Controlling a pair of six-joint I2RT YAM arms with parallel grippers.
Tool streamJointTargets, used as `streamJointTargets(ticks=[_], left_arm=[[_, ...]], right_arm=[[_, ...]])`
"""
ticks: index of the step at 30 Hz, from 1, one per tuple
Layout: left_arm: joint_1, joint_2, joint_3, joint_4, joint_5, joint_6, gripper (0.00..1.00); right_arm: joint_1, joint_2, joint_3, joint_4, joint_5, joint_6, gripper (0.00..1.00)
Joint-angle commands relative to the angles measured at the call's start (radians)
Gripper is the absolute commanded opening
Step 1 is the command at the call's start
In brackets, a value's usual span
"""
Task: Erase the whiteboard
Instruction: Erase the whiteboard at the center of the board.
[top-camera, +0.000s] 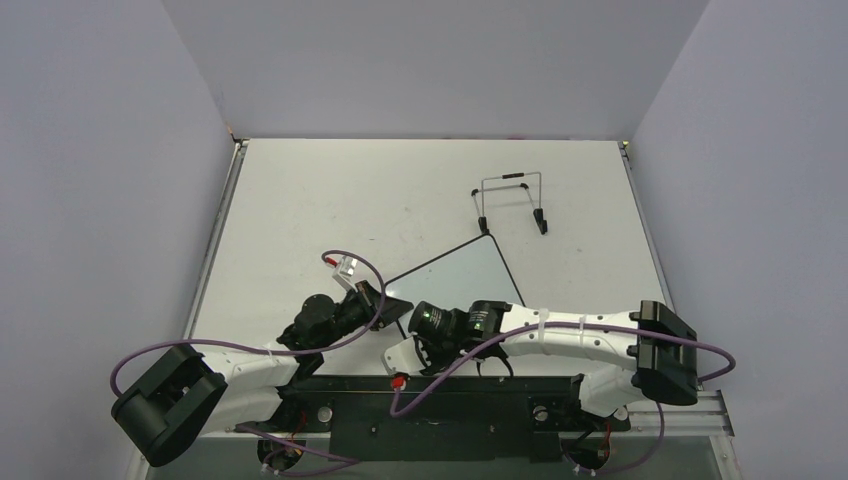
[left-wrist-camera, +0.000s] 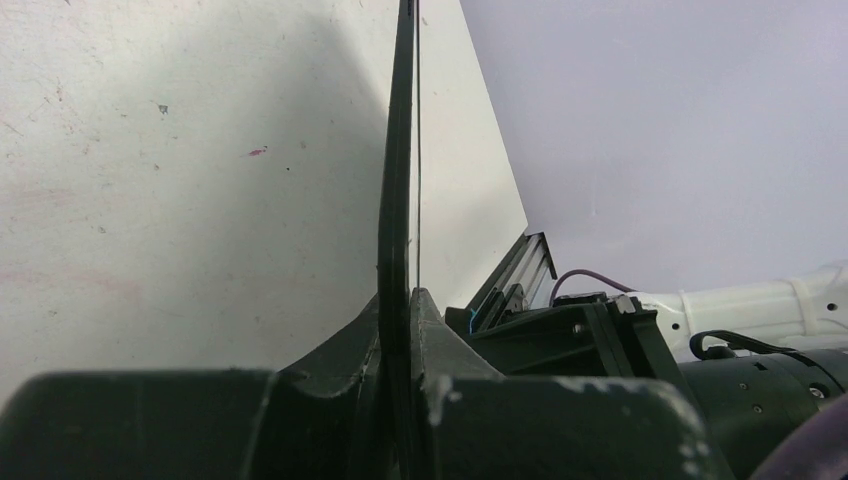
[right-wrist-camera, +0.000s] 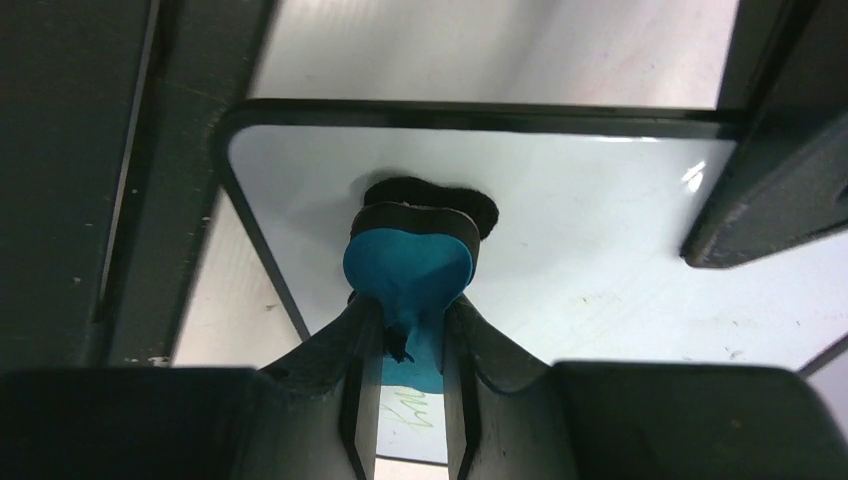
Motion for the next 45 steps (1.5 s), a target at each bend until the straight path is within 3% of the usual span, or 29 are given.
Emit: streamJointTargets(ticks=[1, 7, 18, 23, 35, 41, 45], left_arm=[[-0.005, -0.026, 0.026, 0.145, 0.024, -0.028, 0.0], [-0.005, -0.029, 0.03, 0.134, 0.022, -0.021, 0.0], [-0.005, -0.026, 0.032, 0.132, 0.028, -0.016, 0.0], [-0.004, -0.03, 0.037, 0.121, 0.029, -0.013, 0.0], [-0.005, -0.024, 0.051, 0.113, 0.035, -0.016, 0.0], [-0.006, -0.045, 0.037, 0.107, 0.031, -0.015, 0.0], [-0.005, -0.043, 0.036, 0.111, 0.034, -0.014, 0.0]], right_arm=[[0.022, -0.032, -0.012, -0.015, -0.086, -0.002, 0.0], [0.008, -0.029, 0.0, 0.003, -0.036, 0.001, 0.0], [-0.068, -0.083, 0.0, -0.005, -0.085, 0.005, 0.0], [-0.064, -0.081, -0.006, 0.042, 0.018, 0.02, 0.0], [0.138, 0.037, 0.021, 0.04, 0.124, 0.021, 0.0], [0.014, 0.054, 0.068, 0.066, 0.213, 0.081, 0.0], [0.004, 0.03, -0.003, 0.072, 0.199, 0.047, 0.0]])
